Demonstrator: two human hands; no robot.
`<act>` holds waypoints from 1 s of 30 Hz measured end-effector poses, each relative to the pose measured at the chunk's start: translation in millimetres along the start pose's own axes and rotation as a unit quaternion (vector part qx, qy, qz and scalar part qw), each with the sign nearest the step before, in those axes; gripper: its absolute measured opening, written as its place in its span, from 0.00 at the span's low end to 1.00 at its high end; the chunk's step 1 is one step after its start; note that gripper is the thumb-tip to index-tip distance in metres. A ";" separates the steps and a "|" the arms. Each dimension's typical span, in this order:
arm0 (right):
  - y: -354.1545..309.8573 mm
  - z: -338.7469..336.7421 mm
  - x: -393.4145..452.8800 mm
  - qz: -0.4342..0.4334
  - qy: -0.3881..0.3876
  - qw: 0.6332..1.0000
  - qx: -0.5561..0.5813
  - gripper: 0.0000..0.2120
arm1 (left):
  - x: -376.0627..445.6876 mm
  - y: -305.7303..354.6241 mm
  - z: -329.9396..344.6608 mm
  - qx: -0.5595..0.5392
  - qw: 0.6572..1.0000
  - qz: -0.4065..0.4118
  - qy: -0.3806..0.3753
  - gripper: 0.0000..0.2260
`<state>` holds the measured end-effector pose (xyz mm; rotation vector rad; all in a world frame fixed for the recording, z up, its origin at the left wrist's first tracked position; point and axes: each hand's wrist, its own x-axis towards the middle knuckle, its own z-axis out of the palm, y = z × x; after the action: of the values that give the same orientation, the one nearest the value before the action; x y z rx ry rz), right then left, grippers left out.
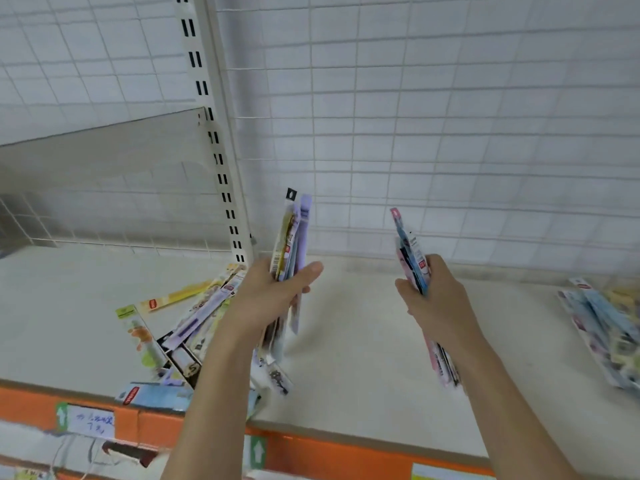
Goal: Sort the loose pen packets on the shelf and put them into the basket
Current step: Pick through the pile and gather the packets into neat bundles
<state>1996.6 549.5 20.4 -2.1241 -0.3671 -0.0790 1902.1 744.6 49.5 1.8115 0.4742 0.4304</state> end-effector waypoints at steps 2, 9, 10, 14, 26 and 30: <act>2.7 -14.4 -4.8 -0.014 0.039 0.999 0.028 0.06 | 0.9 1.1 18.2 -0.018 0.999 0.025 0.009 0.10; 32.7 -67.6 -6.9 -0.010 0.147 0.988 0.052 0.11 | 0.3 6.5 88.7 -0.072 0.995 0.063 0.013 0.08; 38.0 -75.8 -7.0 -0.004 0.149 0.987 0.056 0.09 | -0.6 8.3 98.2 -0.084 0.994 0.065 0.015 0.06; 64.6 -102.2 -6.5 0.005 0.144 0.985 0.100 0.08 | -7.5 15.6 137.3 -0.143 0.987 0.064 0.030 0.04; 107.8 -192.7 2.3 0.017 0.128 0.988 0.087 0.10 | -27.3 43.1 241.2 -0.103 0.994 0.003 0.025 0.10; 128.3 -250.6 23.1 0.091 0.109 0.987 0.076 0.16 | -32.1 56.8 277.6 -0.053 0.996 -0.047 -0.046 0.15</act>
<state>2077.4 281.6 59.2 -1.9650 -0.0475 -0.1705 2023.7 487.7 25.8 1.6916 0.4621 0.3010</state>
